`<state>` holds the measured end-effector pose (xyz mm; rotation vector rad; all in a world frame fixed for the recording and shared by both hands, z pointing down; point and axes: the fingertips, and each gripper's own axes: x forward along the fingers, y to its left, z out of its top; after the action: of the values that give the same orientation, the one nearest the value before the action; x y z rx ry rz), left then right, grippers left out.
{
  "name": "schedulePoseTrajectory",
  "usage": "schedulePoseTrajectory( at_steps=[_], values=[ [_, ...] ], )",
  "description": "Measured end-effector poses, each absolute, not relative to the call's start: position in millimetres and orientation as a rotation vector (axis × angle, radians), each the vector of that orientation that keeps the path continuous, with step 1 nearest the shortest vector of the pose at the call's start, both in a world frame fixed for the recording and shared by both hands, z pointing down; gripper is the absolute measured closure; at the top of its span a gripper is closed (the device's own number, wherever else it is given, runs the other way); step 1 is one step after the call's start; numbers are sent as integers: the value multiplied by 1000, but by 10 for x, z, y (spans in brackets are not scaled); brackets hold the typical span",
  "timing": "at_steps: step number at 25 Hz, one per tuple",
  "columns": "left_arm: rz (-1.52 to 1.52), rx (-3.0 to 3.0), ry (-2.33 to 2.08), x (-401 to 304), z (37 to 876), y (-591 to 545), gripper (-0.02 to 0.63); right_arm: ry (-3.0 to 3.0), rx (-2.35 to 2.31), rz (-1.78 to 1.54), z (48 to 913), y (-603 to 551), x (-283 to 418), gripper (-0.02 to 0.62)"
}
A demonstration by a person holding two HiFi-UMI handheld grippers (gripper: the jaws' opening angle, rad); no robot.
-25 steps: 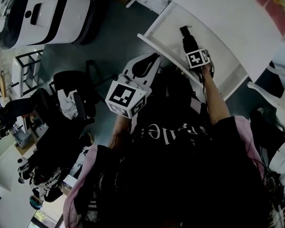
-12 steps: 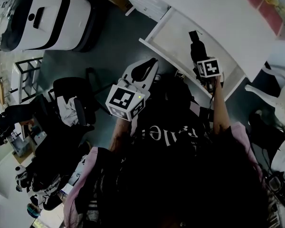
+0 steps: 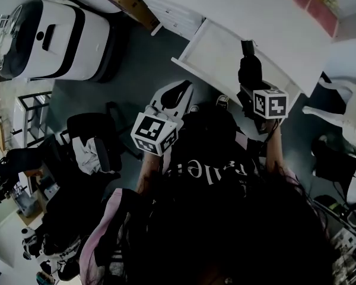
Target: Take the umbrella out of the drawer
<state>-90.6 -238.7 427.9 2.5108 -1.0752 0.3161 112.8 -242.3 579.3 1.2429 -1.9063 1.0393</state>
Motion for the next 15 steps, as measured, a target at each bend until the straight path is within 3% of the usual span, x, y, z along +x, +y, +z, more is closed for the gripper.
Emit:
schedulePoseTrajectory(
  at_steps=[15],
  values=[
    [277,2636,-860,-1196,4135,-1748,572,-2048,1512,1150,4842,-1566,447,314]
  ],
)
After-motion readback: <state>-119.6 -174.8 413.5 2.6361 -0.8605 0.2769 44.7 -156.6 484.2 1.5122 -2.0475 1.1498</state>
